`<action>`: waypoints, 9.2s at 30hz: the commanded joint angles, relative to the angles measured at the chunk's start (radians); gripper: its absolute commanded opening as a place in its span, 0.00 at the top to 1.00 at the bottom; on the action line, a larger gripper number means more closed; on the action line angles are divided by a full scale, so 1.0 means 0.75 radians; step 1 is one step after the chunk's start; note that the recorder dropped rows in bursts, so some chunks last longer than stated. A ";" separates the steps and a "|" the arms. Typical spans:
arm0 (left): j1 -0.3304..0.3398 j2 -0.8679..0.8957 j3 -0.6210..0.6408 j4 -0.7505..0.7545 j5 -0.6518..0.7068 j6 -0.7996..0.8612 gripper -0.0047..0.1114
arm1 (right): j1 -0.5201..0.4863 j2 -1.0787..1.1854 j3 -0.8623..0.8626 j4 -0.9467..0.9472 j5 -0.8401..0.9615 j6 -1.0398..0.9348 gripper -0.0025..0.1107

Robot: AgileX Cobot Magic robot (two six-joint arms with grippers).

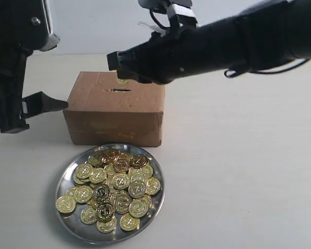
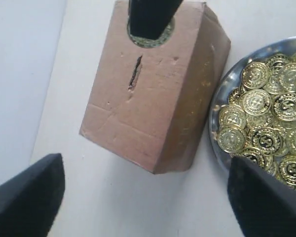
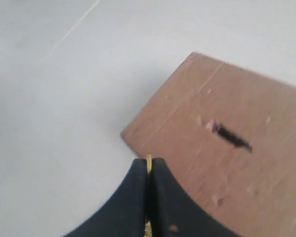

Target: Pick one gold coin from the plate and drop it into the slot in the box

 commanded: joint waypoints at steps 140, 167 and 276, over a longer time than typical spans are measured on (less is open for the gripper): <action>0.006 -1.338 1.273 -0.198 -0.835 -1.271 0.96 | -0.406 -2.102 1.454 -0.866 -0.555 0.402 0.98; 0.006 -1.338 1.273 -0.198 -0.833 -1.270 0.96 | -0.799 -2.275 1.454 -0.996 -0.296 0.550 0.98; 0.658 -1.632 1.273 -0.123 -0.382 -1.095 0.96 | -0.799 -2.275 1.454 -1.848 -0.137 1.472 0.98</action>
